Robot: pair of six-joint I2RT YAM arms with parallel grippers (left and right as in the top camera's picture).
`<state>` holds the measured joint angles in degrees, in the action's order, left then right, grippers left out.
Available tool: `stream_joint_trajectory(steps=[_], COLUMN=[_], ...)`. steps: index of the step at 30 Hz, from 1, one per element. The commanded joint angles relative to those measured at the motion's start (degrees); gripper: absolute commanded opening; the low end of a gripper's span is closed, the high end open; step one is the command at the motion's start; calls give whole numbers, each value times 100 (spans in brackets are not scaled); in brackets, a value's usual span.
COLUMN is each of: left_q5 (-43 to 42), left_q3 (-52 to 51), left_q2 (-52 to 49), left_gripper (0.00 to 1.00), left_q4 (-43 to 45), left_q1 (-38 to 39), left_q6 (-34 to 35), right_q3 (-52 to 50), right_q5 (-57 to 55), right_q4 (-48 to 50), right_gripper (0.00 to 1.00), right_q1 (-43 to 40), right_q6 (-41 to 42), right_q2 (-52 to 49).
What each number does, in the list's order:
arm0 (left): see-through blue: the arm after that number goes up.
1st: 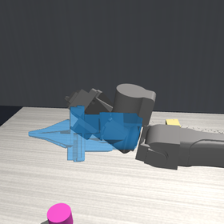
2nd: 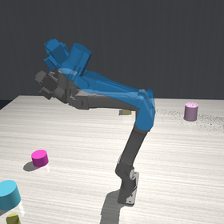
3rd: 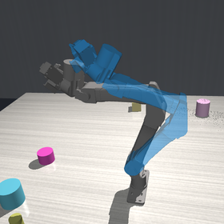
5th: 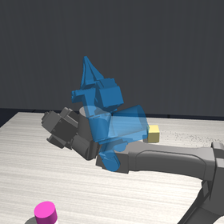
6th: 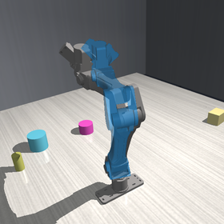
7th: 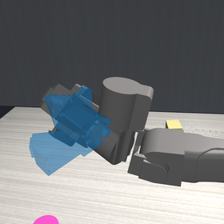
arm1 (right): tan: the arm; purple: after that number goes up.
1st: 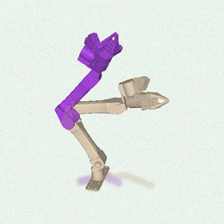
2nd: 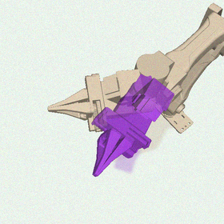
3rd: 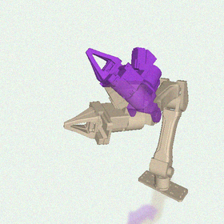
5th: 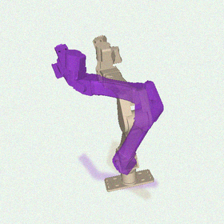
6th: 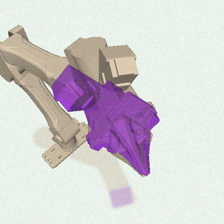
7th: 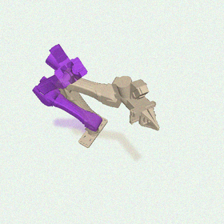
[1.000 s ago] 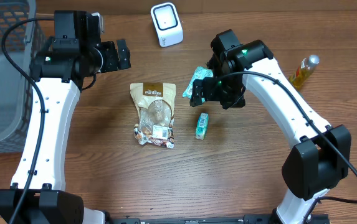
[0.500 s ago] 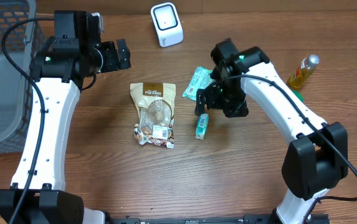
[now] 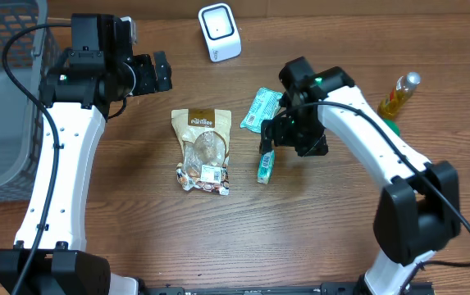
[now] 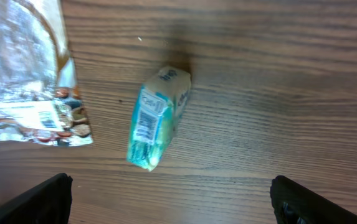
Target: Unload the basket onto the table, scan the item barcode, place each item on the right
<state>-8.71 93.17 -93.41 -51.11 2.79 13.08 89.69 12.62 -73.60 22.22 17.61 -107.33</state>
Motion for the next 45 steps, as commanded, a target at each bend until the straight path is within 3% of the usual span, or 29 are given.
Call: stream_joint_trajectory(steps=[1,11,18,26,33,45], left_q5=[33,33,33,33,33,33], left_q3=[72,72,72,72,72,72], left_q2=[-2,-2,-2,-2,-2,-2], left_gripper=[100,100,100,100,100,99], left_q4=[11,11,11,11,11,11], left_q1=[24,24,24,24,24,24], left_q6=[-131,-131,-133,-133,-133,-133], right_q3=[345,339,-310,-1915,-2802,-3838], right_q5=[-57,-55,-33,525,-149,-168], right_q4=[22,72,164,1751,2953,4647], right_gripper=[100,100,82,82,81,57], right_q1=[-173,-398,-258,313,579,907], right_q6=[-2,15,487,669,1182,1425], right_q2=[1067,2085,1910,1823,1781,1773])
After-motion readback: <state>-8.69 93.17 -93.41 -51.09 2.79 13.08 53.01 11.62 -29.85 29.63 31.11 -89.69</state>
